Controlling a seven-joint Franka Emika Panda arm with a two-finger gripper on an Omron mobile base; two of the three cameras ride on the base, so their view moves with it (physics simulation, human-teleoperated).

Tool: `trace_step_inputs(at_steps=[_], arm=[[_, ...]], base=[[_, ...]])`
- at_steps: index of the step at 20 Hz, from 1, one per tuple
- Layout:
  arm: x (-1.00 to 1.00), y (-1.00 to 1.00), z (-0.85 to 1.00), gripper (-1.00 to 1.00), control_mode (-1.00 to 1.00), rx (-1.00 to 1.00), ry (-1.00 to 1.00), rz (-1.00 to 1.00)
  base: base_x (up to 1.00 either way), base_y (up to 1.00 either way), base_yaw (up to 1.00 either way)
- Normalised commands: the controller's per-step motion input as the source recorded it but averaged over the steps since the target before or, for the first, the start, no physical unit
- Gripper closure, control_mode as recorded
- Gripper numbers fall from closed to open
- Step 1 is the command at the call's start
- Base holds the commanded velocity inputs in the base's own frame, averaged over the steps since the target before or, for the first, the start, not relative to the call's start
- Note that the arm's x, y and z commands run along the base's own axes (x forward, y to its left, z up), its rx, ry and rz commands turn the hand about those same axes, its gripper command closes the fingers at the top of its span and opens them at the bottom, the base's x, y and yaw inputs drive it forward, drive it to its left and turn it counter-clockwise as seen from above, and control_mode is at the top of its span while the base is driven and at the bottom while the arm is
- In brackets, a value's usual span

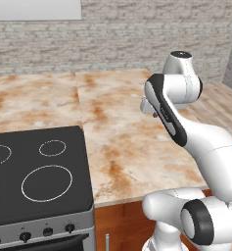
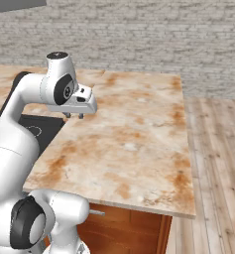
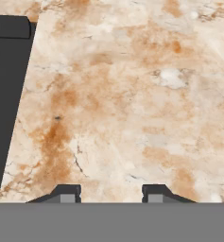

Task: Take a straw from the drawer in front and place it inside the glass cup on the dining counter.

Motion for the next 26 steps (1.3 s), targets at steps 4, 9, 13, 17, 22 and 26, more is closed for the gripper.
trace_step_inputs(at_steps=[4, 9, 13, 17, 22, 26], arm=[[0.00, 0.00, 0.00, -1.00, 1.00, 0.00, 0.00, 0.00], [0.00, 0.00, 0.00, -1.00, 1.00, 0.00, 0.00, 0.00], [0.00, 0.00, 0.00, -1.00, 1.00, 0.00, 0.00, 0.00], [0.00, 0.00, 0.00, -1.00, 1.00, 0.00, 0.00, 0.00], [0.00, 0.00, 0.00, -1.00, 1.00, 0.00, 0.00, 0.00], [0.00, 0.00, 0.00, -1.00, 1.00, 0.00, 0.00, 0.00]], base=[[0.00, 0.00, 0.00], [0.00, 0.00, 0.00], [0.00, 0.00, 0.00], [-0.02, 0.00, 0.00], [-0.32, 0.00, 0.00], [-0.56, 0.00, 0.00]])
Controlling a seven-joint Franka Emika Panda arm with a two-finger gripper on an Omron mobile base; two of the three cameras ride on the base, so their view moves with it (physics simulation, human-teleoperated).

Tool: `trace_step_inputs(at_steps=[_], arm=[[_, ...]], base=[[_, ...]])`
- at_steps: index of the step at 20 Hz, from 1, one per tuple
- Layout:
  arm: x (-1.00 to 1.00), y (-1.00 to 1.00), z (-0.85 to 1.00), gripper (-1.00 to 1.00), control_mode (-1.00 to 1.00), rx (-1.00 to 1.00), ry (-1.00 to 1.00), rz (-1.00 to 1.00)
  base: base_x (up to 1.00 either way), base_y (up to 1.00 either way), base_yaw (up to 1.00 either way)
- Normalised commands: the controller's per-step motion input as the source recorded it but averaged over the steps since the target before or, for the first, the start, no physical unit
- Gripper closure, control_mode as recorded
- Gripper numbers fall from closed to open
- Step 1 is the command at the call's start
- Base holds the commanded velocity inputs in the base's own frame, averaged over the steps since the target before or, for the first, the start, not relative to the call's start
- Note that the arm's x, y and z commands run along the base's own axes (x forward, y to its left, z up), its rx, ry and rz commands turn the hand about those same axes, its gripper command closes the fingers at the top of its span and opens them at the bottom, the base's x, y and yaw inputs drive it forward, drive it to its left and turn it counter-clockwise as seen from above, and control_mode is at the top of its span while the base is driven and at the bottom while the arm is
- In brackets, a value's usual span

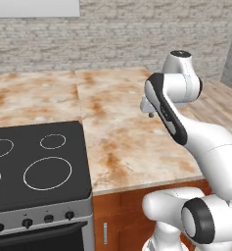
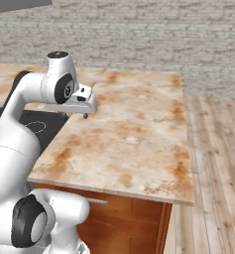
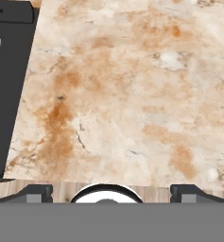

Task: Take a straw from the drawer in front and place it inside the glass cup on the dining counter.

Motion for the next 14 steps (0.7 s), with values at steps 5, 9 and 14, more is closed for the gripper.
trace_step_inputs(at_steps=[5, 9, 14], arm=[[0.00, 0.00, 0.00, -1.00, 1.00, 0.00, 0.00, 0.00], [0.00, 0.00, 0.00, -1.00, 1.00, 0.00, 0.00, 0.00], [0.00, 0.00, 0.00, -1.00, 1.00, 0.00, 0.00, 0.00]], base=[[-0.58, 0.00, 0.00], [-0.54, 0.00, 0.00], [-0.28, -0.20, 0.00]])
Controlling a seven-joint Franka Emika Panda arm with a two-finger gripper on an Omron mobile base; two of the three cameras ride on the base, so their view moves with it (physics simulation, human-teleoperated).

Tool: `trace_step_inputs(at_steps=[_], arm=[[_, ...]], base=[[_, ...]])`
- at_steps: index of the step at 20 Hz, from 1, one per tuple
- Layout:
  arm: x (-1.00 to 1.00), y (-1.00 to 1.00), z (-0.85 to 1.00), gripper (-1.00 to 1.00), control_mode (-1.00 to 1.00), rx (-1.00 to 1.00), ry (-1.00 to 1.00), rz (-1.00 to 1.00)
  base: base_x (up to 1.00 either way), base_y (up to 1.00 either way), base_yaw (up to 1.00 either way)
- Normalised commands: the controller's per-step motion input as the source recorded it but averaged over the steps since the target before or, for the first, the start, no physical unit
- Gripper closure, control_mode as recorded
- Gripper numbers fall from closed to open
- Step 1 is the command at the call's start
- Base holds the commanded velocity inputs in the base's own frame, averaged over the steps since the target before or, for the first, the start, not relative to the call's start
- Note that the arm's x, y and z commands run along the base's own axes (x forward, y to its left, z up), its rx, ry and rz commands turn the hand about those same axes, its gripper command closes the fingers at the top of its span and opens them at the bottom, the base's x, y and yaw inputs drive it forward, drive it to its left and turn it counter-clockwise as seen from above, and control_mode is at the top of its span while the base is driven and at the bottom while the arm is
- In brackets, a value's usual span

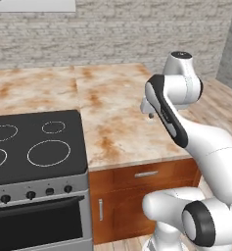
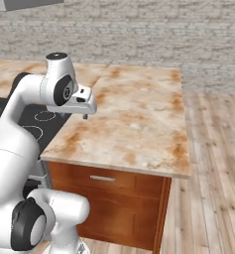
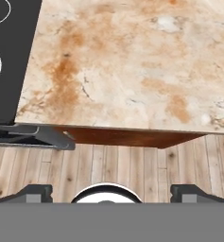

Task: Take a straw from the drawer in front and place it inside the glass cup on the dining counter.

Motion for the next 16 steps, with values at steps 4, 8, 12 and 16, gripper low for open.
trace_step_inputs(at_steps=[4, 8, 12, 16], arm=[[0.00, 0.00, 0.00, -1.00, 1.00, 0.00, 0.00, 0.00], [0.00, 0.00, 0.00, -1.00, 1.00, 0.00, 0.00, 0.00], [0.00, 0.00, 0.00, -1.00, 1.00, 0.00, 0.00, 0.00], [0.00, 0.00, 0.00, -1.00, 1.00, 0.00, 0.00, 0.00]], base=[[-0.03, -0.46, 0.00], [0.00, -0.57, 0.00], [0.00, -0.52, 0.00], [0.00, -0.48, 0.01]])
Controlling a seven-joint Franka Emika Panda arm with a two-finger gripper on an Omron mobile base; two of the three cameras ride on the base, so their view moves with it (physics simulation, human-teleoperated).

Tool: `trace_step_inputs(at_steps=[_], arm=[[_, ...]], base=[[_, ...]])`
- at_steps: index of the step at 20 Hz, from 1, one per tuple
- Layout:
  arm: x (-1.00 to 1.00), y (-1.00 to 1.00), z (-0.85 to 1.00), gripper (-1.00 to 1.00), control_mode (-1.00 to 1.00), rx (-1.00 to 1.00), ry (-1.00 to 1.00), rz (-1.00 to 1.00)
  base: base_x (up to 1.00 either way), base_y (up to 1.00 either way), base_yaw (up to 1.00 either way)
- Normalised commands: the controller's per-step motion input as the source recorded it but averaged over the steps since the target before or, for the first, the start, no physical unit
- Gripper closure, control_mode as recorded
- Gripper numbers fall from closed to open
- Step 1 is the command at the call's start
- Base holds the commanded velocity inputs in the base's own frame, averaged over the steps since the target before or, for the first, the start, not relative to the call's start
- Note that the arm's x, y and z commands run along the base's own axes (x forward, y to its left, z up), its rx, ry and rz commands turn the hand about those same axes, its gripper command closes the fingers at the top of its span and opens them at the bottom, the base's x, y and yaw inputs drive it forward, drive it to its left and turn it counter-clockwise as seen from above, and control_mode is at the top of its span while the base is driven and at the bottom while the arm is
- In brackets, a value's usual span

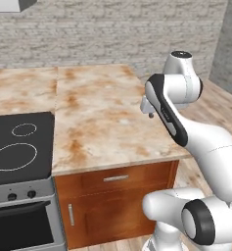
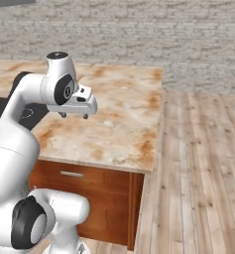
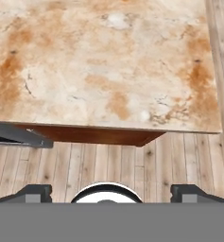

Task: Take a straw from the drawer in front and place it inside the glass cup on the dining counter.

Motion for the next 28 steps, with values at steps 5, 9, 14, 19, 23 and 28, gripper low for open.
trace_step_inputs(at_steps=[5, 9, 14, 19, 23, 28], arm=[[0.00, 0.00, 0.00, -1.00, 1.00, 0.00, 0.00, 0.00], [0.00, 0.00, 0.00, -1.00, 1.00, 0.00, 0.00, 0.00], [0.00, 0.00, 0.00, -1.00, 1.00, 0.00, 0.00, 0.00], [0.00, 0.00, 0.00, -1.00, 1.00, 0.00, 0.00, 0.00], [0.00, 0.00, 0.00, -1.00, 1.00, 0.00, 0.00, 0.00], [0.00, 0.00, 0.00, -1.00, 1.00, 0.00, 0.00, 0.00]], base=[[-0.04, -0.51, 0.15], [-0.06, -0.59, 0.36], [-0.06, -0.69, 0.43], [-0.04, -0.68, 0.44], [-0.02, -0.57, 0.44], [0.00, -0.25, 0.45]])
